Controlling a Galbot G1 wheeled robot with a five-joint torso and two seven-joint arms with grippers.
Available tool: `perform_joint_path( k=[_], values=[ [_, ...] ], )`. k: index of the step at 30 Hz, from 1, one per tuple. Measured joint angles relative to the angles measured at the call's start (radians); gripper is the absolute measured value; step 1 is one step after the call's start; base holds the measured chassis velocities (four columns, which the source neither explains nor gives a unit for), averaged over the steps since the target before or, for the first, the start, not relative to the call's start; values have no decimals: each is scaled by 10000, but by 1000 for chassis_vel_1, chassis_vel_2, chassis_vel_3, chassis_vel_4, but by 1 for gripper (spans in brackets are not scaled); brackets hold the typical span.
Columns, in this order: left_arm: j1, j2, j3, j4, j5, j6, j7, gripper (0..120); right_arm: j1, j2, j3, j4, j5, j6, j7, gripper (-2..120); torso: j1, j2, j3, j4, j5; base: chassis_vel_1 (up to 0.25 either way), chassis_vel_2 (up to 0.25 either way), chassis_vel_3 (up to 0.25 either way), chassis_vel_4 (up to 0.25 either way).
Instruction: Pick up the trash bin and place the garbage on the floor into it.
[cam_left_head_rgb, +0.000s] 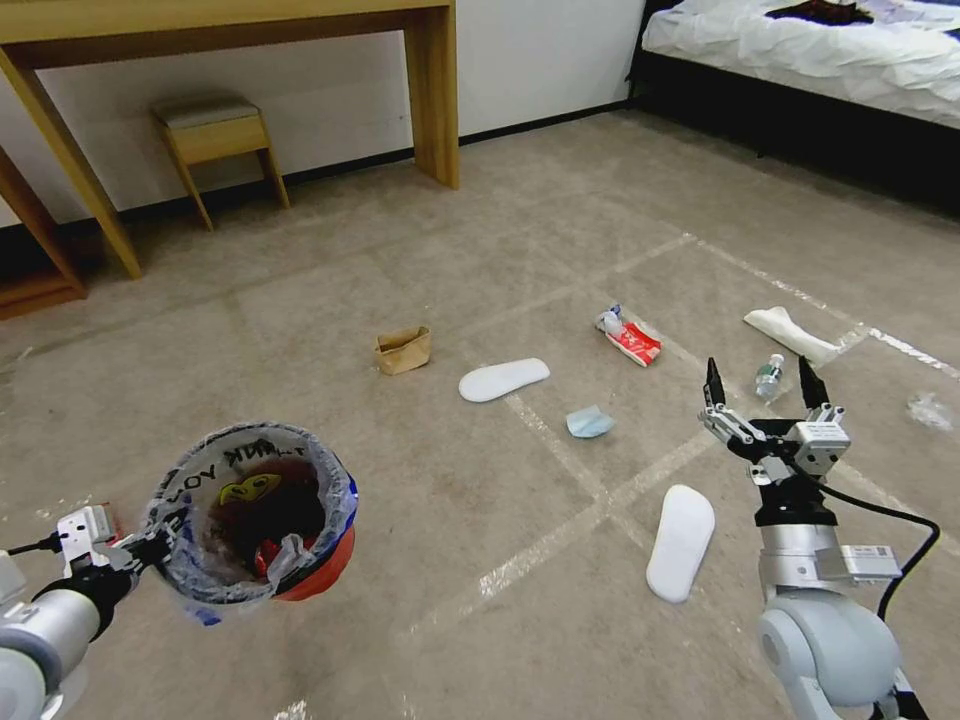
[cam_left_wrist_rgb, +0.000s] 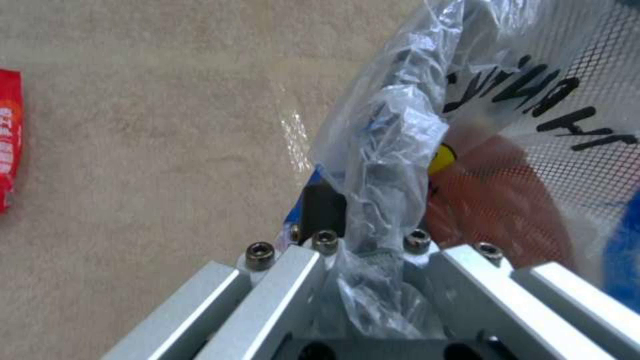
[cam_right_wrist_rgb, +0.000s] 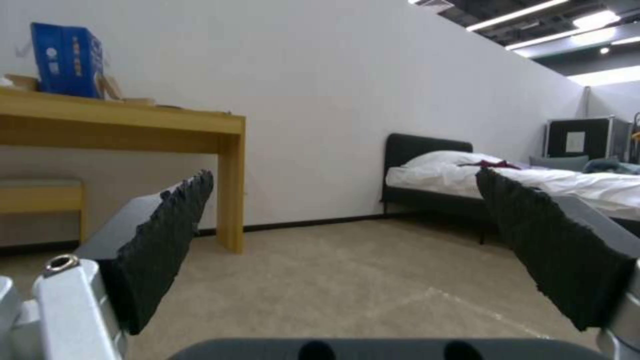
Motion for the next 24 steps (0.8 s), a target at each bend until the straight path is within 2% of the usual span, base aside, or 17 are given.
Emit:
perform_joint_path(
  k=[20, 24],
  values=[
    [-196, 19, 53, 233, -22, 0, -16, 1, 14, 105, -52, -89, -161, -20, -23, 100, -2, 2, -3, 0, 0, -2, 2, 3, -1],
    [-238, -10, 53, 360, 169, 0, 206, 1, 35, 111, -78, -158, -197, -23, -52, 100, -2, 3, -3, 1, 0, 0, 0, 0, 0]
  ],
)
